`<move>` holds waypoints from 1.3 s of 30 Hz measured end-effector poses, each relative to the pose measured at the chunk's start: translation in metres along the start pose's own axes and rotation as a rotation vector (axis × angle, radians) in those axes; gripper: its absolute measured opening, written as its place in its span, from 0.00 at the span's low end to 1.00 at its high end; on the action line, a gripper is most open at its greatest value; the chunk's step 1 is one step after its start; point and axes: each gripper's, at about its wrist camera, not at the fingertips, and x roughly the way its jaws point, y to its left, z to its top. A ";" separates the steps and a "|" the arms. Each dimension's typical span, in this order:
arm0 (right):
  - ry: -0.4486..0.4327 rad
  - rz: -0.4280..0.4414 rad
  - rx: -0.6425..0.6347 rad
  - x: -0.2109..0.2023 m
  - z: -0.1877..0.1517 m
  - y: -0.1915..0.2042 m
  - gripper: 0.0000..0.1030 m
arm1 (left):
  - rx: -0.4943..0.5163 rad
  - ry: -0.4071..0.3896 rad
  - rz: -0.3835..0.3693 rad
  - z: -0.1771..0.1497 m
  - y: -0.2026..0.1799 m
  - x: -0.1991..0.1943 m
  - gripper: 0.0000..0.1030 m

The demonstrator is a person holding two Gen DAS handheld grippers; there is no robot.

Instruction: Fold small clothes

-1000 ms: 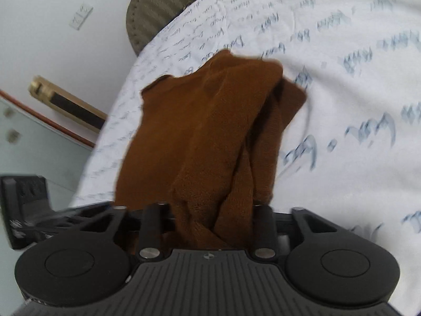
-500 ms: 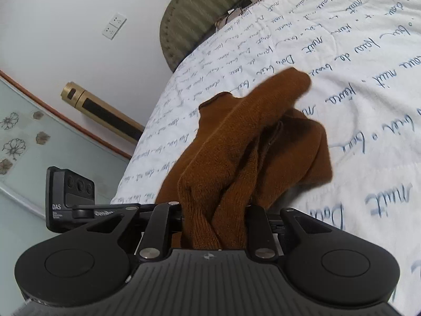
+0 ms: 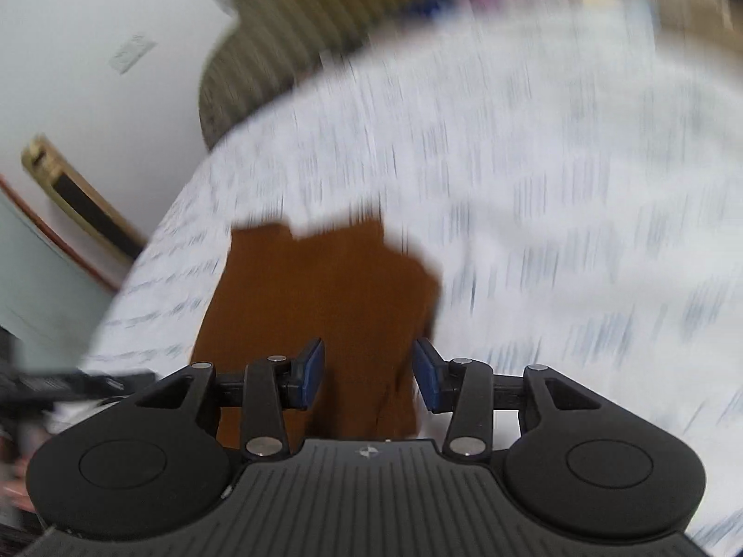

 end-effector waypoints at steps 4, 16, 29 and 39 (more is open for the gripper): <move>0.027 0.061 -0.107 0.026 0.013 0.026 0.43 | 0.125 0.048 0.059 -0.003 -0.030 0.042 0.29; -0.027 0.058 -0.141 0.020 0.005 0.021 0.28 | 0.120 0.011 0.060 -0.026 -0.023 0.041 0.30; 0.120 -0.048 -0.210 0.008 -0.057 0.015 0.35 | 0.271 0.006 0.157 -0.061 -0.040 0.037 0.32; 0.025 -0.028 -0.283 0.080 0.031 0.035 0.35 | 0.172 -0.024 0.158 0.048 -0.016 0.093 0.41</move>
